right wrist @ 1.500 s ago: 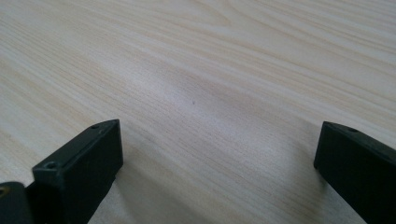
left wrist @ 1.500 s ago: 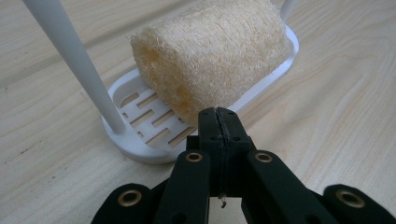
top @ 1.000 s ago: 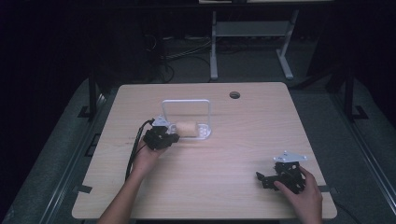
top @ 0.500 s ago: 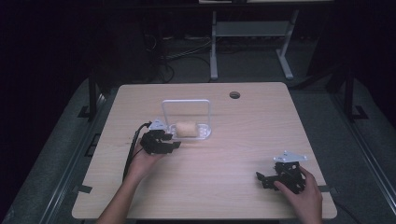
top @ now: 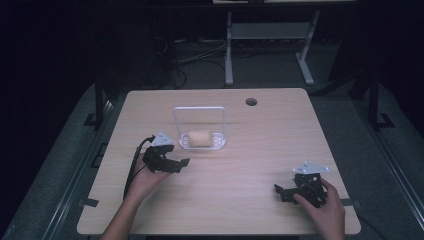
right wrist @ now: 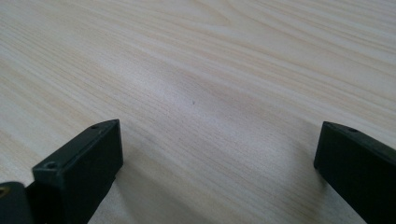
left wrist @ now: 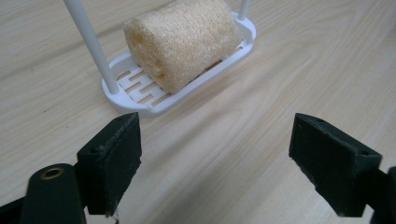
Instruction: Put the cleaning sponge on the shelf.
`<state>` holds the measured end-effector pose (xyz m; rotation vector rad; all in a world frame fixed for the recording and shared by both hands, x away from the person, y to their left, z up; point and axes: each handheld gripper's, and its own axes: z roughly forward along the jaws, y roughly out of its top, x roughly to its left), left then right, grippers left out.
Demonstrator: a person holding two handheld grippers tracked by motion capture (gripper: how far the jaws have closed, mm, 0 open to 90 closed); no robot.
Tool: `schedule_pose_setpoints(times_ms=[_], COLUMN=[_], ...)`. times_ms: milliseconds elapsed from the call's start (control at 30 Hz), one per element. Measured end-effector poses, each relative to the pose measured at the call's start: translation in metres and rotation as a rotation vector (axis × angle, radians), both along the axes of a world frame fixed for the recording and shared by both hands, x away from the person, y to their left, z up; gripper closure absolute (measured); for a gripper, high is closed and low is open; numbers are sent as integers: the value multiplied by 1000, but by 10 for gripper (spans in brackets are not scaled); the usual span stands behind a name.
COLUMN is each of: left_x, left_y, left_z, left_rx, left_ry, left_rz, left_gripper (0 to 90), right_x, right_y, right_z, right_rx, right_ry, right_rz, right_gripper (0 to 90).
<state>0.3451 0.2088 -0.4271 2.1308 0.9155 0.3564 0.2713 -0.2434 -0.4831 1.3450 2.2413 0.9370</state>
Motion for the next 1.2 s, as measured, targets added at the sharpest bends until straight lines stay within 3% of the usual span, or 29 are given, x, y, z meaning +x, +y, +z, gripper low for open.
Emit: schedule_pose_setpoints(times_ms=[633, 900, 1200], left_x=[-47, -61, -74], left_y=[30, 43, 51], left_z=[-6, -11, -24], left_rx=[13, 11, 45], left_ry=[-25, -16, 8], left_rz=[39, 57, 56], left_gripper=[149, 150, 150], right_x=[0, 0, 0], right_y=[0, 0, 0], right_z=[0, 0, 0], right_rx=[0, 0, 2], right_ry=[0, 0, 0], right_rz=[0, 0, -1], right_gripper=[10, 10, 10])
